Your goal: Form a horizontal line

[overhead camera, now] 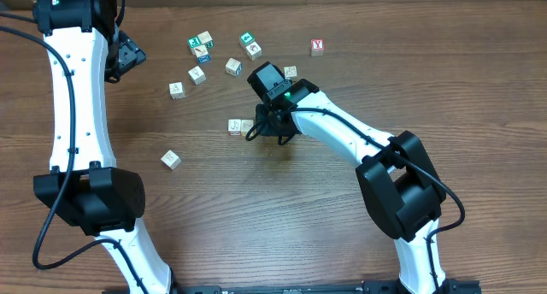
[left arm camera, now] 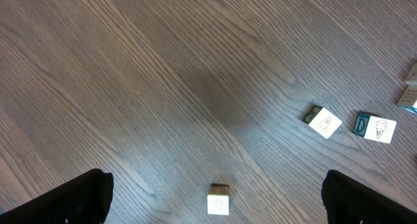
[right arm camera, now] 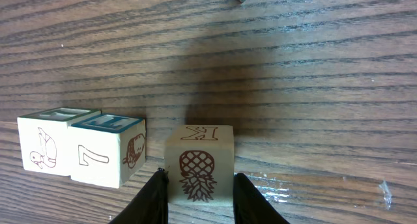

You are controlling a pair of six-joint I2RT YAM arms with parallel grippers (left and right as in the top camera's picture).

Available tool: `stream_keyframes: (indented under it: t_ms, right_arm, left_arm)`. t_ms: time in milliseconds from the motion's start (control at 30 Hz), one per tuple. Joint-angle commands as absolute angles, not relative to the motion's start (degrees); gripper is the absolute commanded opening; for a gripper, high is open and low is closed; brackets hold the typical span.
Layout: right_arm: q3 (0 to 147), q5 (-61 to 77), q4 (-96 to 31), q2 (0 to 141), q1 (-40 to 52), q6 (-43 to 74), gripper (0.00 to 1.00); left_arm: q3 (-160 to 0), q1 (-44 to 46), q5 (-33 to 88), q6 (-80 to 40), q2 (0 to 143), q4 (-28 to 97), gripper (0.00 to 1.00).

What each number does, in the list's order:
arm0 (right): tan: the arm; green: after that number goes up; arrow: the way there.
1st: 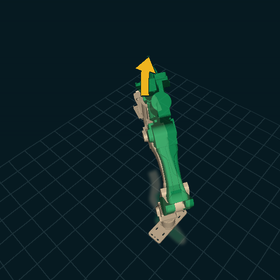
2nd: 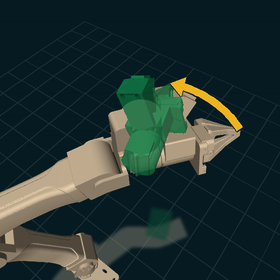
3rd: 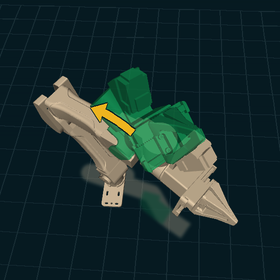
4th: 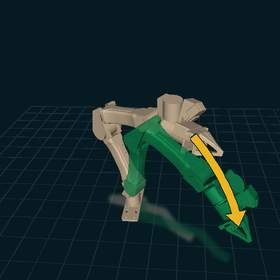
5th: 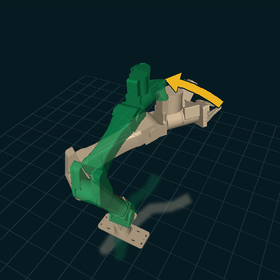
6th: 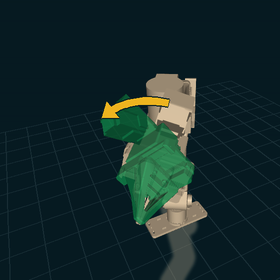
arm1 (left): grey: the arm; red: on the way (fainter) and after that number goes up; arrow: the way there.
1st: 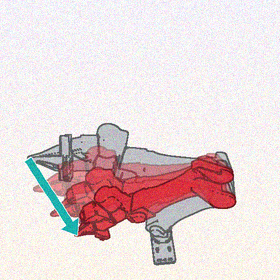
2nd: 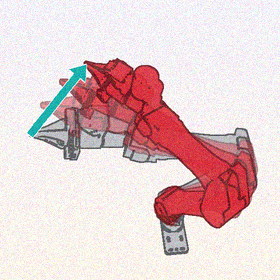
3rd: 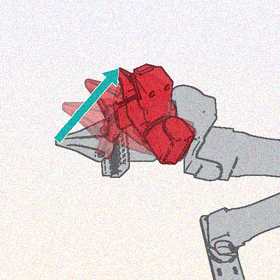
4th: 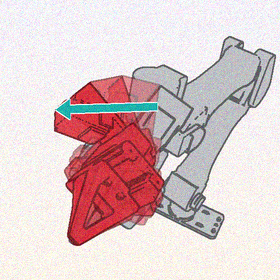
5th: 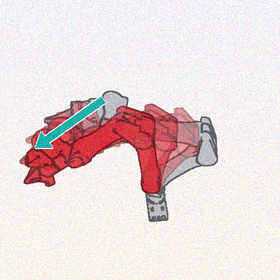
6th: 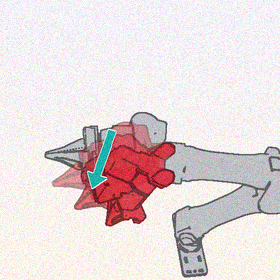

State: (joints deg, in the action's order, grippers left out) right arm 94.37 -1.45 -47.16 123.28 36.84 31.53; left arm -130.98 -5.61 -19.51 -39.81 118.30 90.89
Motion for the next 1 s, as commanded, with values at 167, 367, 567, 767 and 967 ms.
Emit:
stream_keyframes:
  t_ms: [167,367,567,767,967]
  right_arm:
    - [94.13,-1.21,-47.37,123.57,37.01,31.7,0.27]
    - [94.13,-1.21,-47.4,123.57,37.01,31.7,0.33]
    - [94.13,-1.19,-47.22,123.57,37.01,31.7,0.33]
    - [94.13,-1.19,-47.66,123.57,37.01,31.7,0.33]
    - [94.13,-1.21,-47.64,123.57,37.01,31.7,0.46]
  left_arm:
    - [-131.72,-5.23,-19.59,-38.54,117.84,91.0,1.0]
    - [-131.72,-5.23,-19.59,-38.54,117.84,91.0,1.0]
    - [-131.72,-5.23,-19.59,-38.54,117.84,91.0,0.99]
    - [-131.72,-5.23,-19.59,-38.54,117.84,91.0,0.99]
    - [-131.72,-5.23,-19.59,-38.54,117.84,91.0,1.0]
